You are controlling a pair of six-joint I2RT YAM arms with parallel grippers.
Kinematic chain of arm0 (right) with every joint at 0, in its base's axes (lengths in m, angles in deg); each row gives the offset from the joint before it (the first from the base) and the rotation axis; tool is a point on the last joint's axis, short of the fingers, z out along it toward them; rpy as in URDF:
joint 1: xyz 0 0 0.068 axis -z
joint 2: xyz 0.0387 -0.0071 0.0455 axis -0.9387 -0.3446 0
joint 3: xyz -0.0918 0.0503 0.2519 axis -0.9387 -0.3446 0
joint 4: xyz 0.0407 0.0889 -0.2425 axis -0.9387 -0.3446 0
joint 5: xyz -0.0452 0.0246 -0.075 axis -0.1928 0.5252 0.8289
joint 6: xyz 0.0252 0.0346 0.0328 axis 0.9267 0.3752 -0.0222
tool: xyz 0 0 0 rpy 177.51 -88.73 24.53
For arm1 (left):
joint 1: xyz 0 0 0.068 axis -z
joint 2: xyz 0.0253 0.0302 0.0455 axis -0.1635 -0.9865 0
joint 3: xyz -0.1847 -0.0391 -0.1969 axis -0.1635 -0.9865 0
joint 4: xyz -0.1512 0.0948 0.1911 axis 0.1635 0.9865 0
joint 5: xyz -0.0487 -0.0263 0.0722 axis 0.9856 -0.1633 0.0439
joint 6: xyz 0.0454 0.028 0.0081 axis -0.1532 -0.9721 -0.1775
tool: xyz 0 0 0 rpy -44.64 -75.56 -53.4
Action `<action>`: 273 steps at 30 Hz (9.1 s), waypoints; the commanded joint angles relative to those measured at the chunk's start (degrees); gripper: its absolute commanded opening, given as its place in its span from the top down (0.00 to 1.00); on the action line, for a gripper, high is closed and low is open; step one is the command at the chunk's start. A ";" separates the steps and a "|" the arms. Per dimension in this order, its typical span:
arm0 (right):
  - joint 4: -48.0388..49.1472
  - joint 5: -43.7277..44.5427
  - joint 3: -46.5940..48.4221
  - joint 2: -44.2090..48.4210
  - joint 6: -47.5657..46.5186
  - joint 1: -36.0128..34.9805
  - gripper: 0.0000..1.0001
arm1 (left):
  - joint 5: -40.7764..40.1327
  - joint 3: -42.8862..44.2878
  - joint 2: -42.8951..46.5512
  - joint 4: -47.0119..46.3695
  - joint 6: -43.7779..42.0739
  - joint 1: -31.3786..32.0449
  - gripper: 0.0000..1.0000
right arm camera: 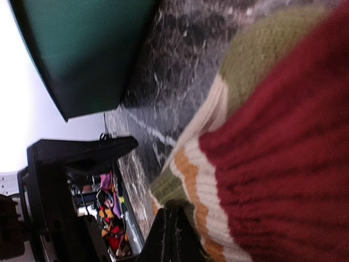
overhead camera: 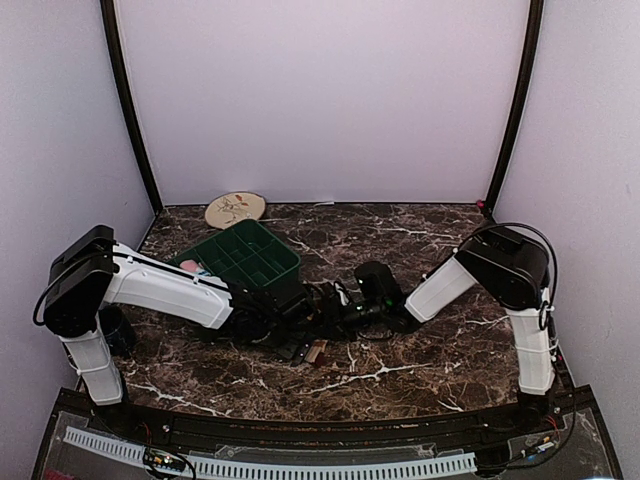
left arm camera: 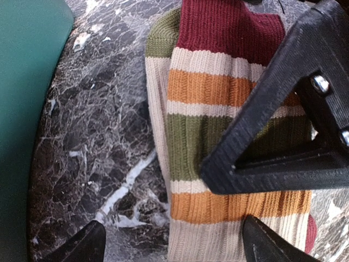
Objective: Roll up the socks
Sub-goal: Smooth out the sock at the center of the board, then pick up the sock from the center of the board, then roll the sock at the center of the board.
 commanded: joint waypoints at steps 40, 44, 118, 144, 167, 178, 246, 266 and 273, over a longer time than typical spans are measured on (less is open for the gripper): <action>-30.15 8.65 21.15 -5.74 -25.73 10.95 0.98 | 4.32 0.90 -3.22 6.63 3.70 0.11 0.13; -31.72 13.15 20.32 -1.54 -31.24 10.90 0.86 | 3.28 0.98 -1.61 6.48 4.25 0.07 0.11; -65.56 64.34 19.32 11.93 -58.21 -27.89 0.27 | -14.22 -17.26 47.40 -0.12 -4.76 -1.73 0.03; -69.82 58.29 22.76 7.06 -63.18 -24.42 0.45 | -13.43 -17.91 46.29 -2.80 -6.84 -2.58 0.04; -74.99 48.01 26.60 2.70 -61.91 -21.74 0.82 | -11.83 -19.29 47.31 -2.30 -6.63 -3.75 0.04; -72.73 32.03 24.86 5.70 -56.58 -18.15 0.92 | -8.63 -22.14 49.09 -4.55 -11.45 -3.75 0.02; -28.01 -13.76 -10.85 15.70 -17.68 1.87 0.99 | -5.72 -19.12 12.38 -32.78 -64.62 13.12 0.43; -12.27 -20.52 -16.22 15.09 -2.48 3.83 1.00 | -10.32 -17.17 2.28 -46.15 -71.95 13.21 0.42; -9.76 -20.73 -19.66 15.85 1.10 4.07 1.00 | -11.08 -16.73 -0.05 -51.50 -75.04 13.21 0.46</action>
